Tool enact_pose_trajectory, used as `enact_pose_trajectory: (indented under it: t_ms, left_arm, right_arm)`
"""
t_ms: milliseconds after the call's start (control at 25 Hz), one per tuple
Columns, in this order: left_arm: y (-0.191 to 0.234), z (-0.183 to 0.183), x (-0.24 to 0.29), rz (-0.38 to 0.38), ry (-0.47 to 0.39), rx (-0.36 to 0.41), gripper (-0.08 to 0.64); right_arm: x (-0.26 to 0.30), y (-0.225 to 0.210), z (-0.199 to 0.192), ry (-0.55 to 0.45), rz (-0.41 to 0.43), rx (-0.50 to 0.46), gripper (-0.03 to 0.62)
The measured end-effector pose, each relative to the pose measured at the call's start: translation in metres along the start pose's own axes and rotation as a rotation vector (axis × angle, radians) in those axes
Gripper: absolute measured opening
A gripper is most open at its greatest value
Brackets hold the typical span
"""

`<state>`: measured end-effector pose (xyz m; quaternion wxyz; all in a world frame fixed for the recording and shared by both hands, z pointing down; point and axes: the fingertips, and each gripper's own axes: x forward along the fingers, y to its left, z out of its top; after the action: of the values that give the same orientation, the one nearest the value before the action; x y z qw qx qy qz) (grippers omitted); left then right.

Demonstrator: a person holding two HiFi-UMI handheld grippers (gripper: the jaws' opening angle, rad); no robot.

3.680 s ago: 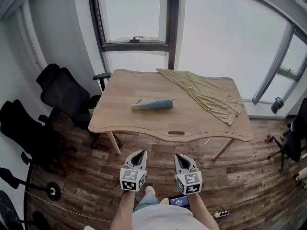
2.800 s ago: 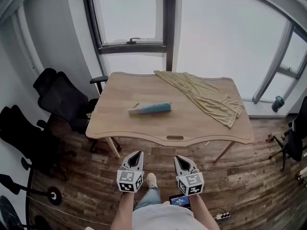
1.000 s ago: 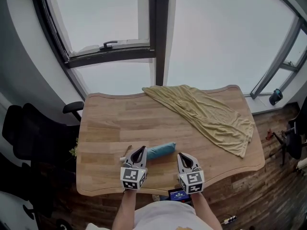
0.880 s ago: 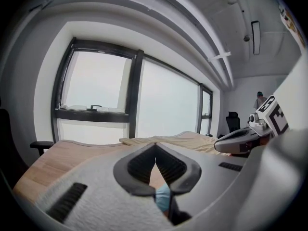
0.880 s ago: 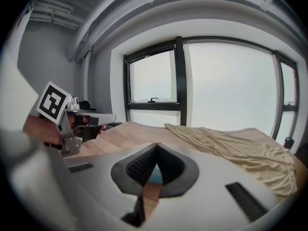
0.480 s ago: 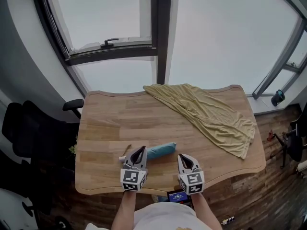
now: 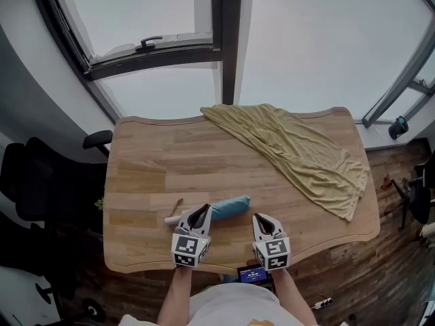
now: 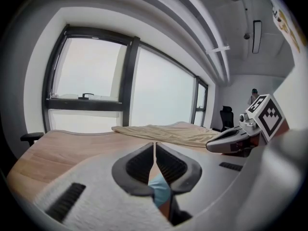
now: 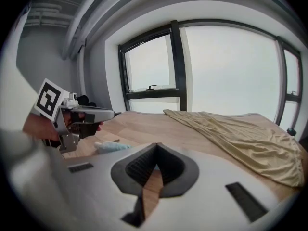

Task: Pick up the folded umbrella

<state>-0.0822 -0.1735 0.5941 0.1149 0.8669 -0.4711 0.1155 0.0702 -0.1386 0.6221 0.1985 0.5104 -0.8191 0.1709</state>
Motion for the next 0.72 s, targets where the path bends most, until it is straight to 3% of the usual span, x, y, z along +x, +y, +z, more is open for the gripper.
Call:
enact_pose_trajectory:
  t_ms: [360,480,720]
  left_arm:
    - [-0.007,-0.046,0.026,-0.101,0.175,-0.038,0.041]
    - [-0.005,-0.061,0.032,-0.126,0.240,-0.043,0.086]
    - [-0.005,-0.083,0.039,-0.187,0.371,0.040,0.157]
  right_arm:
    - [0.022,-0.014,-0.016,0.054,0.001,0.034,0.009]
    - [0.031,-0.019,-0.020,0.069,0.002,0.048,0.009]
    - [0.048,-0.025,-0.026,0.092,0.015,0.069,0.009]
